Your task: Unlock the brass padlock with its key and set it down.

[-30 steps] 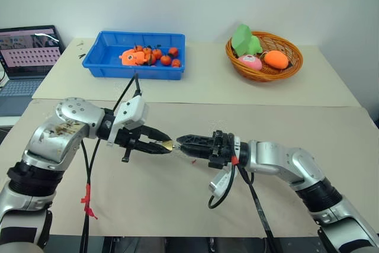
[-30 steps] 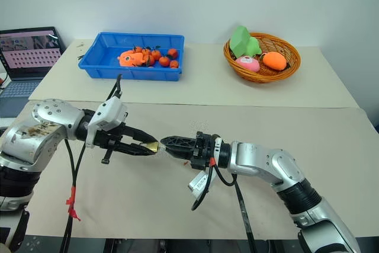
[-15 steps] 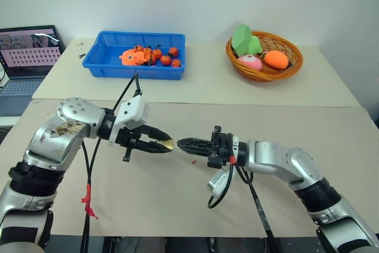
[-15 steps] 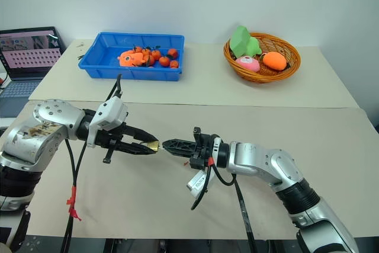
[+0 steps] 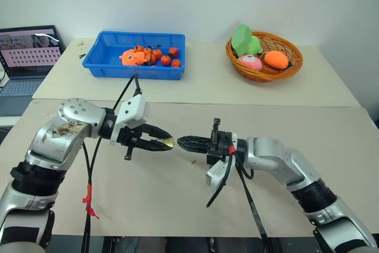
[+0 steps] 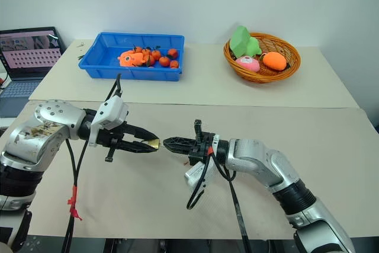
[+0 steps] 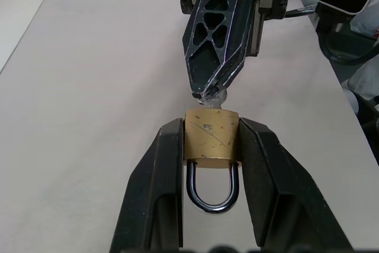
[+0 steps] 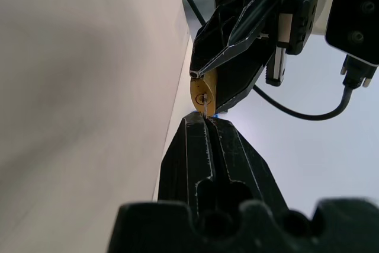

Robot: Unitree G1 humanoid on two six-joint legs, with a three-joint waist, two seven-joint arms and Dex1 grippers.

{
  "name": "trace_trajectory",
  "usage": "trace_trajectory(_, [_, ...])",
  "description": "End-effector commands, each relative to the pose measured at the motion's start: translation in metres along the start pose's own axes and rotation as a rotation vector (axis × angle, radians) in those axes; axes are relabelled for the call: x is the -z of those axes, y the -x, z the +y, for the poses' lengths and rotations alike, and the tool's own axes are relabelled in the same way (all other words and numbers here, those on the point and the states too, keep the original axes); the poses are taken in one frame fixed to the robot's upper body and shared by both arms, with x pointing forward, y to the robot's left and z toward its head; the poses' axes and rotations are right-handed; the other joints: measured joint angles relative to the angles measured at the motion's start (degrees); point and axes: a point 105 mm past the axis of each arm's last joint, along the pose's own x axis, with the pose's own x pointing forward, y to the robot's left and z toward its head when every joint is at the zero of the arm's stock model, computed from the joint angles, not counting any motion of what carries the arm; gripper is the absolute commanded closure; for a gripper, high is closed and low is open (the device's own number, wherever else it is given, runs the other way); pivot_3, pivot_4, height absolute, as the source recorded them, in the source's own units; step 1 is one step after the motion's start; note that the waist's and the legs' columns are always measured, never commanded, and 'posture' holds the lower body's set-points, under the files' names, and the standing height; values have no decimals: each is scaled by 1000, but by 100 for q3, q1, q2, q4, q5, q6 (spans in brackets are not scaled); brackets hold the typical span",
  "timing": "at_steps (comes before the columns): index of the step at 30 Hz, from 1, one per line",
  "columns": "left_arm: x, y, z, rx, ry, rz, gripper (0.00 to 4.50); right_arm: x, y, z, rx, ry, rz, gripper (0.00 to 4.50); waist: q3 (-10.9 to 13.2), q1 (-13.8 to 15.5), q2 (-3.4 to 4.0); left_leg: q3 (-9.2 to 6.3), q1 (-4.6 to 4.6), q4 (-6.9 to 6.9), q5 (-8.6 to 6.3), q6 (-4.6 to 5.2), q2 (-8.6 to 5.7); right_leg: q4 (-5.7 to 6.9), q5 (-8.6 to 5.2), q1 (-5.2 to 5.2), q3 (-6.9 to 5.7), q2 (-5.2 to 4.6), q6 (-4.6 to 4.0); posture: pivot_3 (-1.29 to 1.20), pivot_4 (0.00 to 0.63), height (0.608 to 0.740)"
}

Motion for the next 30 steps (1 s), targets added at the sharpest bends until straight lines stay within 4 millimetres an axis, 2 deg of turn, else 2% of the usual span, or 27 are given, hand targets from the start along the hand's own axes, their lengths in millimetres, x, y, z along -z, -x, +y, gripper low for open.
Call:
trace_trajectory(1, [-8, 1, 0, -4, -43, -8, 3662, -2, -3, -11, 30, -86, -19, 4490, 0, 0, 0, 0, 0, 0, 0, 0, 0, 0, 0, 0, 0, 0, 0, 0, 150, 740])
trace_trajectory(13, [-8, 2, 0, -15, -45, -7, 3662, 0, -8, -9, -5, -267, -4, 4490, 0, 5, 0, 0, 0, 0, 0, 0, 0, 0, 0, 0, 0, 0, 0, 0, 150, 740])
trace_trajectory(20, [-8, 2, 0, -15, -43, -6, 3662, 6, -6, -12, 20, -146, 41, 4490, 0, 8, 0, 0, 0, 0, 0, 0, 0, 1, 0, -1, -1, 0, 0, 0, 150, 740])
trace_trajectory(21, [-8, 2, 1, -16, -43, -7, 3662, 5, -6, -11, 19, -140, 37, 3887, 0, 8, 0, 1, 0, 0, 0, 0, 0, 1, 0, -2, -1, 0, 0, 0, 150, 740])
trace_trajectory(23, [-8, 2, 1, -17, -43, -7, 3662, 4, -5, -8, 11, -129, 31, 3359, 0, 9, 0, 1, 0, 0, 0, 0, 0, 1, 0, -1, -1, 0, 0, 0, 150, 740])
trace_trajectory(27, [-9, 2, 1, -17, -43, -9, 3662, 8, -6, -10, 24, -58, 62, 1909, 0, 7, 0, 1, 0, 0, 0, 0, 0, 1, 0, -2, 0, 0, 0, 0, 150, 740])
trace_trajectory(30, [-9, 2, 2, -18, -45, -10, 3662, 12, -1, -9, 28, 49, 70, 1909, 0, 9, 0, 1, 0, 0, 0, 0, 0, 1, 0, -2, -1, 0, 0, 0, 150, 740])
